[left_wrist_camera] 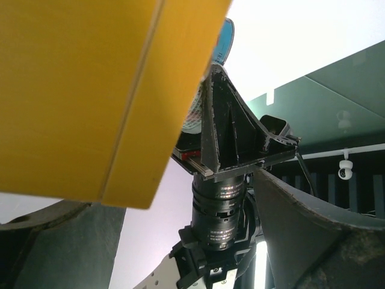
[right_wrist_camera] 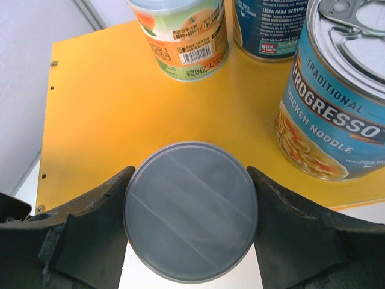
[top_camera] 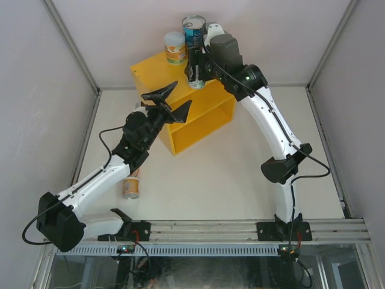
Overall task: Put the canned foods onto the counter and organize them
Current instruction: Place the canned food on the counter.
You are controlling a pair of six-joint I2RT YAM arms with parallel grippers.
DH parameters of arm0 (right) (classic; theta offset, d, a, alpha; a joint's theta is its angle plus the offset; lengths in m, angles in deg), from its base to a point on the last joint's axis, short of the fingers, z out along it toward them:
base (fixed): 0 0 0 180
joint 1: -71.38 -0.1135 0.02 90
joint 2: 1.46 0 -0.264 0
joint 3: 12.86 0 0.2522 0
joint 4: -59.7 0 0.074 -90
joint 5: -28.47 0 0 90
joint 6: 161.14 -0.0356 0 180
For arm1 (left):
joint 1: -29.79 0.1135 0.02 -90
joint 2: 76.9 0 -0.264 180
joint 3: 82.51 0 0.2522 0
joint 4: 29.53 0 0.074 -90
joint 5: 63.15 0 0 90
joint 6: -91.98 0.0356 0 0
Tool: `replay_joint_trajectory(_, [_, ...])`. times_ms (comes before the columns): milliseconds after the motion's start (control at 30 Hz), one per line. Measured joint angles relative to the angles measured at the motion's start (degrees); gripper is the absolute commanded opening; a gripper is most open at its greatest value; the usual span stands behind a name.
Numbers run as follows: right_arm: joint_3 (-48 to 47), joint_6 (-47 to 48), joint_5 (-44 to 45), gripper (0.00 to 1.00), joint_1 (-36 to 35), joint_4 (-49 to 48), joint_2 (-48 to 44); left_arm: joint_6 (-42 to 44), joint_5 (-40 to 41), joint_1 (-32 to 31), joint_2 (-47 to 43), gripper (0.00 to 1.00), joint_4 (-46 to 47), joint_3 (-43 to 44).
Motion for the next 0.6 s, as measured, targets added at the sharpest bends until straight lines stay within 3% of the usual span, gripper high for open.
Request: replay_joint_trajectory(600, [0.98, 3.74, 1.68, 0.42, 0.0, -7.96, 2.73, -0.92, -3.56, 2.01, 1.66, 0.86, 1.42, 0.0])
